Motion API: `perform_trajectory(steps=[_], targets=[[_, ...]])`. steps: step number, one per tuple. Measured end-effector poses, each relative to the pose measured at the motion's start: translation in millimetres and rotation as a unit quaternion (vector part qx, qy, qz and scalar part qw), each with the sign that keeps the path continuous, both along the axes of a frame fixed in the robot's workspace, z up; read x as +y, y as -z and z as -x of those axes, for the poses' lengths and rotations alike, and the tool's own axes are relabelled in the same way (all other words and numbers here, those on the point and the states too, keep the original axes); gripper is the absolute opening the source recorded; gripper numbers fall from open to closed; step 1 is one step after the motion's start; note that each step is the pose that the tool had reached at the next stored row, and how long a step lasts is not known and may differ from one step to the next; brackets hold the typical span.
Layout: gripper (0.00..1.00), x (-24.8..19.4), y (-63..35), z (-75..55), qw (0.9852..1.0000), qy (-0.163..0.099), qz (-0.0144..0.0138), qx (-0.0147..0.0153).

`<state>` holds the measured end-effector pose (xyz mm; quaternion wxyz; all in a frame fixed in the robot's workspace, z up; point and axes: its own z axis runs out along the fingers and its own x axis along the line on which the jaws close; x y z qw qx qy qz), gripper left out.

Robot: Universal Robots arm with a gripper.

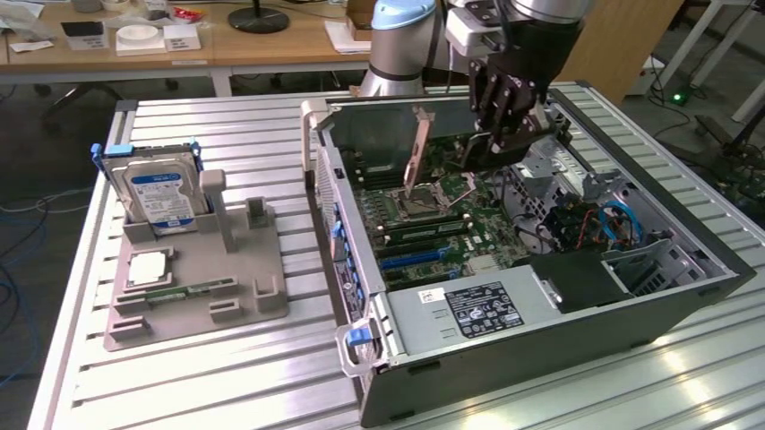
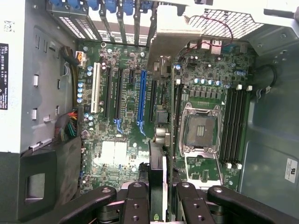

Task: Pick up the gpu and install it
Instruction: 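Insert the gpu into the slot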

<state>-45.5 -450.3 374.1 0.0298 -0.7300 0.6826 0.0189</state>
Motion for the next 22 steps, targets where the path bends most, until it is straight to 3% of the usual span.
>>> perform_trajectory(steps=[22], targets=[[0.27,0.0,4.0,-0.6,1.0,0.0,-0.0001,0.0]])
